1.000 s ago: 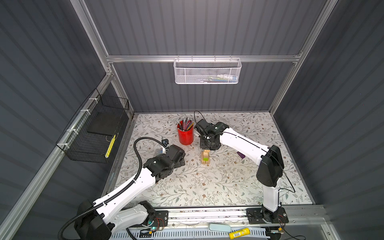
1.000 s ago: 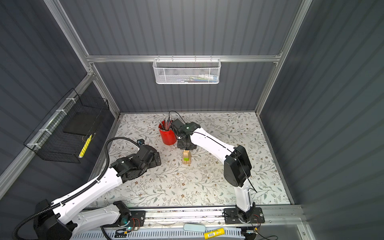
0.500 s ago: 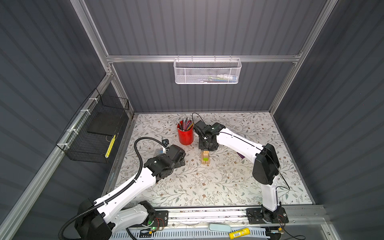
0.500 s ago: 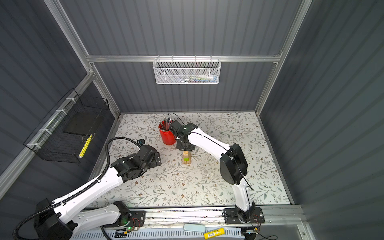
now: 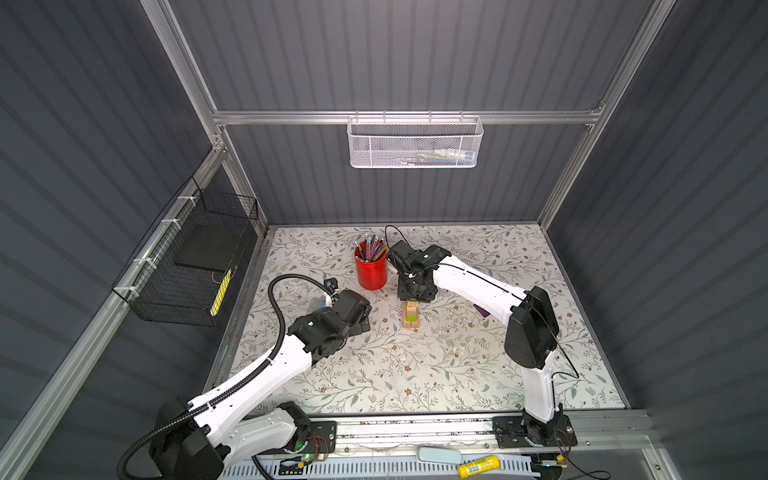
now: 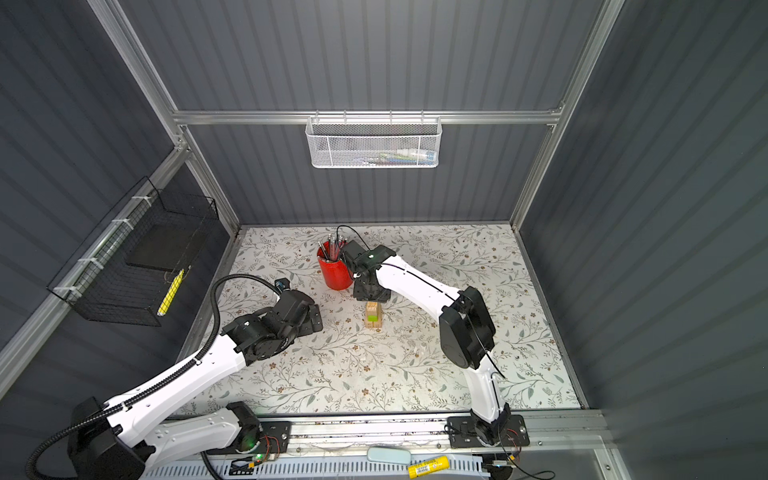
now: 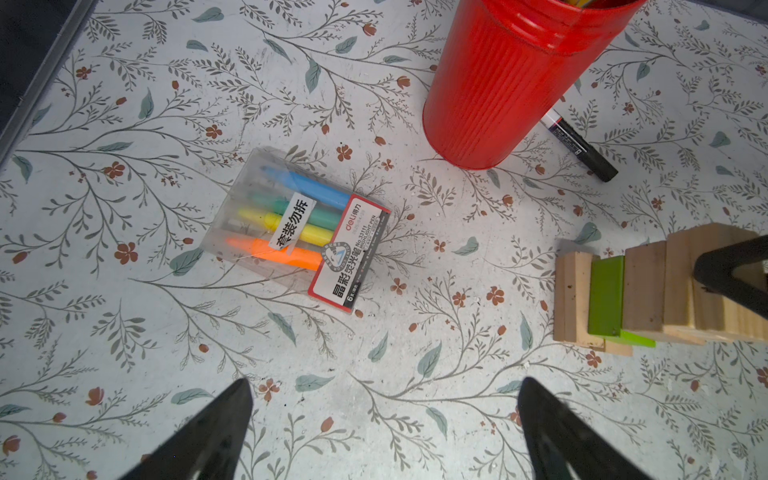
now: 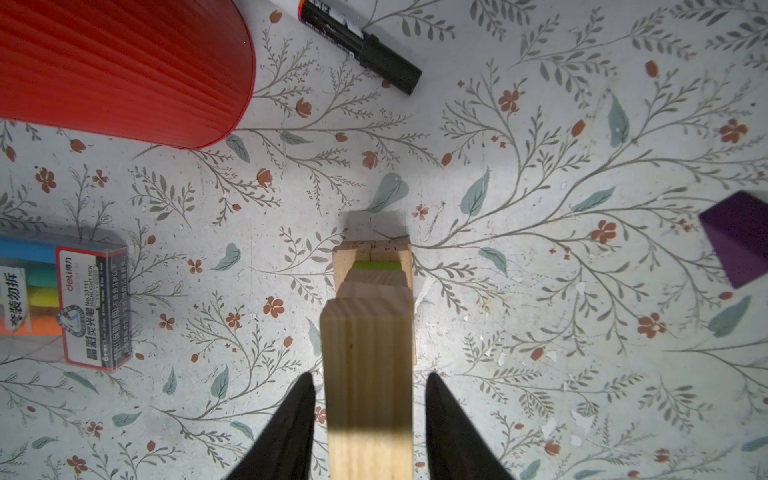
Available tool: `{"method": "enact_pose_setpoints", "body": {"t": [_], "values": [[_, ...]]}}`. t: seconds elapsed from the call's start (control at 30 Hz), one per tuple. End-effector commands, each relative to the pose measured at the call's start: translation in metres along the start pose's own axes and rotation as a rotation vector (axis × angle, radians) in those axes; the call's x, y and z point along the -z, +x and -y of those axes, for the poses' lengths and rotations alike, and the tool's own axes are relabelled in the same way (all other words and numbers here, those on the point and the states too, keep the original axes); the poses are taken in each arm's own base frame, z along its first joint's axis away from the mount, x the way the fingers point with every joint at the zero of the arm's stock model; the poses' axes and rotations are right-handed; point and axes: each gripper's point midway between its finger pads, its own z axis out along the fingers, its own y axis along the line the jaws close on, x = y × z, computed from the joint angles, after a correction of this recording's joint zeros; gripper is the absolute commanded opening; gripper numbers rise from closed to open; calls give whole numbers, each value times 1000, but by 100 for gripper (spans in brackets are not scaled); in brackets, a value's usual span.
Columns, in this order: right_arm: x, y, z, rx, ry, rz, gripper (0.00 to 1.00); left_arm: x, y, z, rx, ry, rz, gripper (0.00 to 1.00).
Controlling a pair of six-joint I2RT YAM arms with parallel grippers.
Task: Build the wood block tower
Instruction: 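Carry the wooden block with the right gripper over the stack, then lower the wooden block onto the top of the stack with the right gripper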
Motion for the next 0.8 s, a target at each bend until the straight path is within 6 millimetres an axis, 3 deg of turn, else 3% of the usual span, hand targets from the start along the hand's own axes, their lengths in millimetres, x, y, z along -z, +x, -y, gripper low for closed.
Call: {"method": "enact_pose_setpoints", "body": {"t": [0.0,0.27,0.77], "values": [[-3,0,0,-13,4,-11,49,-1,2,-3,6,-10,-9,100],[-10,8,0,-32,3,-31,52,-1,3,-3,9,-9,-10,100],[-20,10,5,-23,44,-37,46,-2,3,-3,8,-12,-11,100]]}}
